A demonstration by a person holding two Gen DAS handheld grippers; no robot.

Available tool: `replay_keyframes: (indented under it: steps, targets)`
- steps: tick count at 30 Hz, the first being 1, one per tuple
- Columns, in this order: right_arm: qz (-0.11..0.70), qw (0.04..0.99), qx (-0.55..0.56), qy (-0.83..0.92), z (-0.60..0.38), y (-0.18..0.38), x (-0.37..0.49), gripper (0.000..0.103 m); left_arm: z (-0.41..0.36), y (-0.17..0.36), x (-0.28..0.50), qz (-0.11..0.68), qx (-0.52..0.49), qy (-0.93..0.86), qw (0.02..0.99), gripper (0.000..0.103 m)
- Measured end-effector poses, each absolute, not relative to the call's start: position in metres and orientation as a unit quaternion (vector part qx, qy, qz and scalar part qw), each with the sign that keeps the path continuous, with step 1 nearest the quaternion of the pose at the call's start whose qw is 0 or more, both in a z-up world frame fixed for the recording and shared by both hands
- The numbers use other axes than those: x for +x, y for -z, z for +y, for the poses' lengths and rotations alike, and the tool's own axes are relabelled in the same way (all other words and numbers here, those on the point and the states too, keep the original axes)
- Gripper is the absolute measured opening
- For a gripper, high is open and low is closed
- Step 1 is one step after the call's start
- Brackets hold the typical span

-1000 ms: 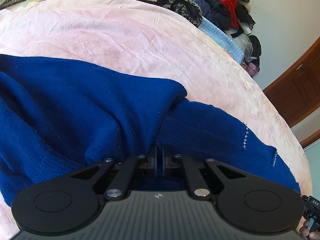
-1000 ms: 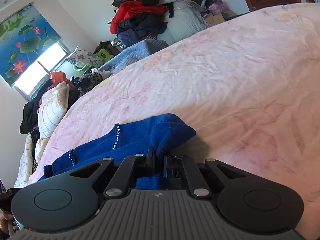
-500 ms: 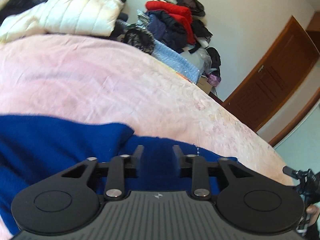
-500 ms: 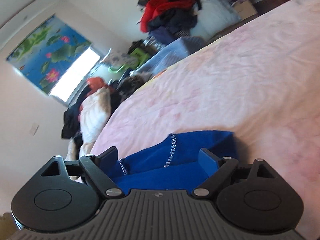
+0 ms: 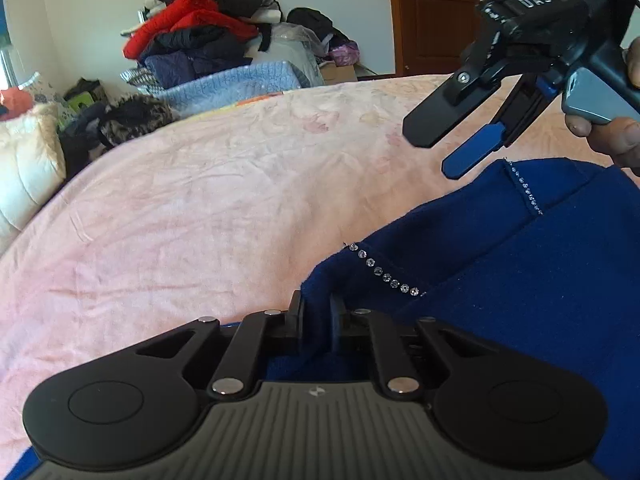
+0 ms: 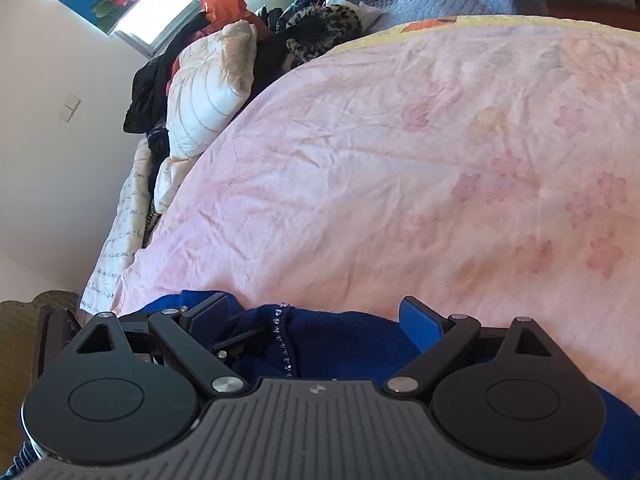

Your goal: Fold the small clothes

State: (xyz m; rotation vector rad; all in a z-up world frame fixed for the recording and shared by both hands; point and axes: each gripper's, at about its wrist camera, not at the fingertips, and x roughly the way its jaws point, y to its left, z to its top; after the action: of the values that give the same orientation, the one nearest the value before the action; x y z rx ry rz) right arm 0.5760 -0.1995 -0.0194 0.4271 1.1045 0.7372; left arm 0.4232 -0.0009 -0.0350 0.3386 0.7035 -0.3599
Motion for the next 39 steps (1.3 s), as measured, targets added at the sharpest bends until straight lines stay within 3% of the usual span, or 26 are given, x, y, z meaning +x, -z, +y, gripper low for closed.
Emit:
replay_keyframes:
  steps: [7, 11, 16, 18, 19, 22, 25, 30, 31, 32, 33, 34, 39]
  targets:
    - [0.526, 0.757, 0.162, -0.353, -0.187, 0.025, 0.587, 0.092, -0.008, 0.019, 0.381, 0.266, 0.195, 0.146, 0.933, 0.009]
    - [0.529, 0.740, 0.163, -0.382, -0.179, 0.024, 0.592, 0.094, -0.027, 0.024, 0.339, 0.183, 0.292, 0.153, 0.926, 0.009]
    - [0.567, 0.676, 0.111, -0.457, -0.148, 0.026, 0.581, 0.092, -0.031, 0.033, 0.331, 0.161, 0.325, 0.156, 0.919, 0.009]
    - [0.572, 0.661, 0.086, -0.478, -0.137, 0.024, 0.571, 0.086, -0.030, 0.033, 0.331, 0.157, 0.328, 0.154, 0.919, 0.009]
    - [0.572, 0.654, 0.089, -0.486, -0.136, 0.023, 0.569, 0.077, -0.029, 0.034, 0.333, 0.158, 0.330, 0.152, 0.918, 0.009]
    - [0.555, 0.659, 0.092, -0.499, -0.135, 0.018, 0.564, 0.025, -0.027, 0.037, 0.343, 0.165, 0.329, 0.146, 0.918, 0.009]
    - [0.520, 0.682, 0.100, -0.505, -0.136, 0.013, 0.562, 0.017, -0.025, 0.039, 0.351, 0.170, 0.327, 0.125, 0.921, 0.012]
    - [0.436, 0.812, 0.093, -0.376, -0.149, 0.009, 0.578, 0.017, -0.010, 0.040, 0.370, 0.225, 0.300, 0.077, 0.924, 0.016]
    - [0.438, 0.823, 0.100, -0.346, -0.153, 0.011, 0.583, 0.026, -0.004, 0.040, 0.373, 0.237, 0.292, 0.067, 0.924, 0.016]
    - [0.450, 0.821, 0.112, -0.333, -0.158, 0.012, 0.587, 0.048, 0.003, 0.039, 0.374, 0.242, 0.280, 0.064, 0.927, 0.016]
    - [0.455, 0.818, 0.136, -0.324, -0.165, 0.013, 0.589, 0.059, 0.010, 0.037, 0.375, 0.246, 0.269, 0.059, 0.929, 0.016]
    - [0.447, 0.818, 0.162, -0.325, -0.171, 0.012, 0.586, 0.063, 0.018, 0.034, 0.373, 0.251, 0.254, 0.052, 0.933, 0.016]
    - [0.472, 0.745, 0.225, -0.414, -0.150, 0.021, 0.565, 0.062, 0.045, 0.019, 0.377, 0.274, 0.174, 0.056, 0.944, 0.016]
